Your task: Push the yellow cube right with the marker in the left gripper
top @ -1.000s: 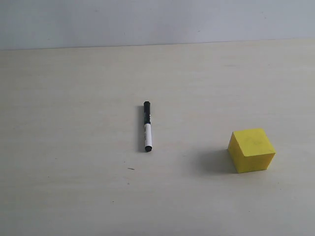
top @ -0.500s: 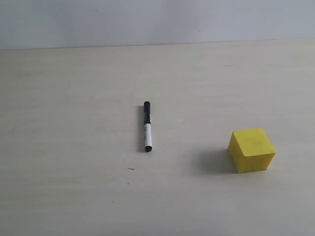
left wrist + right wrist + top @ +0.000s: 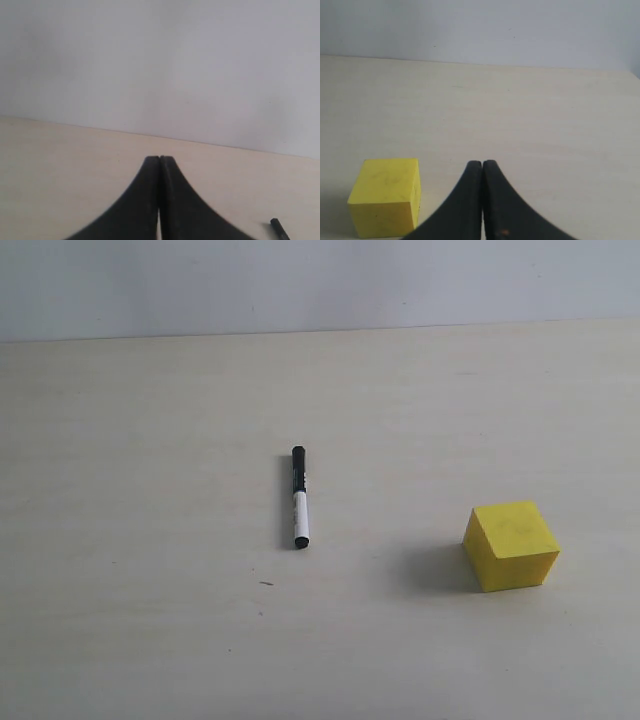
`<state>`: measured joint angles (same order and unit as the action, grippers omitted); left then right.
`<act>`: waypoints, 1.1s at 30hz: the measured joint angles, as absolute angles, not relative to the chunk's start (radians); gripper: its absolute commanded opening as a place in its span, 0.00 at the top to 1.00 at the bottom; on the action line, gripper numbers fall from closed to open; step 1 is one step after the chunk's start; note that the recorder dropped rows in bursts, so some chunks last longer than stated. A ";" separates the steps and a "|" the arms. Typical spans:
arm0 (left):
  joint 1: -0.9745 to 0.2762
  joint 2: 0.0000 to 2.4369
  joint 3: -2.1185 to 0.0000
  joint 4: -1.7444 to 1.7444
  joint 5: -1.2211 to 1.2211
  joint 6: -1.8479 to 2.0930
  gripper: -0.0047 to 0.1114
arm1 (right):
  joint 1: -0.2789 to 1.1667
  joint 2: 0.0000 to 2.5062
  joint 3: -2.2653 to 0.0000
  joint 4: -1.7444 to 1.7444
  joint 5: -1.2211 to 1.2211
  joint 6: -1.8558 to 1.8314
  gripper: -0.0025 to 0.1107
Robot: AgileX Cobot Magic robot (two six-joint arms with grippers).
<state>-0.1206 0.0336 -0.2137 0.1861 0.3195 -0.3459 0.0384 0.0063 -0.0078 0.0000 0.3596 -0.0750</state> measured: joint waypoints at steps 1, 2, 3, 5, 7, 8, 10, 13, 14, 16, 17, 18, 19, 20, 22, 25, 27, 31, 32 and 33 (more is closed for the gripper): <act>-0.121 0.031 -0.196 0.186 0.306 -0.344 0.96 | 0.038 0.006 -0.008 0.000 0.360 -0.075 0.98; -0.121 0.029 -0.179 0.186 0.291 -0.339 0.96 | 0.038 0.006 -0.008 0.000 0.360 -0.075 0.98; -0.121 0.025 -0.155 0.186 0.275 -0.333 0.96 | 0.038 0.006 -0.008 0.000 0.360 -0.075 0.98; -0.121 0.021 -0.107 0.186 0.243 -0.325 0.96 | 0.038 0.006 -0.008 0.000 0.360 -0.075 0.98; -0.121 0.017 -0.062 0.186 0.213 -0.324 0.96 | 0.038 0.006 -0.008 0.000 0.360 -0.075 0.98; -0.121 0.018 -0.046 0.186 0.205 -0.323 0.96 | 0.038 0.006 -0.008 0.000 0.360 -0.075 0.98; -0.121 0.018 -0.015 0.186 0.187 -0.321 0.96 | 0.038 0.006 -0.008 0.000 0.360 -0.075 0.98; -0.121 0.018 -0.003 0.188 0.180 -0.321 0.96 | 0.038 0.006 -0.008 0.000 0.360 -0.075 0.98; -0.121 0.015 -0.003 0.190 0.180 -0.321 0.96 | 0.038 0.006 -0.008 0.000 0.360 -0.075 0.98; -0.121 0.006 -0.003 0.194 0.180 -0.321 0.96 | 0.038 0.006 -0.008 0.000 0.360 -0.075 0.98; -0.121 0.006 -0.003 0.194 0.182 -0.321 0.96 | 0.038 0.006 -0.008 0.000 0.360 -0.075 0.98; -0.121 0.006 -0.003 0.194 0.187 -0.321 0.96 | 0.038 0.006 -0.008 0.000 0.360 -0.075 0.98; -0.121 0.006 -0.003 0.194 0.202 -0.321 0.96 | 0.038 0.006 -0.008 0.006 0.360 -0.075 0.98; -0.121 0.006 -0.003 0.194 0.234 -0.321 0.96 | 0.038 0.006 -0.008 0.006 0.360 -0.075 0.98; -0.121 0.006 -0.003 0.194 0.298 -0.321 0.96 | 0.038 0.006 -0.008 0.000 0.360 -0.075 0.98; -0.121 0.006 -0.003 0.194 0.355 -0.321 0.96 | 0.038 0.006 -0.008 0.000 0.360 -0.075 0.98; -0.121 0.006 -0.003 0.194 0.365 -0.321 0.96 | 0.038 0.006 -0.008 0.000 0.360 -0.075 0.98; -0.121 0.006 -0.003 0.194 0.366 -0.321 0.96 | 0.038 0.006 -0.008 0.000 0.360 -0.075 0.98; -0.121 0.006 -0.003 0.194 0.366 -0.321 0.96 | 0.038 0.006 -0.008 0.000 0.360 -0.075 0.98; -0.121 0.006 -0.003 0.194 0.366 -0.321 0.96 | 0.038 0.006 -0.008 0.000 0.360 -0.075 0.98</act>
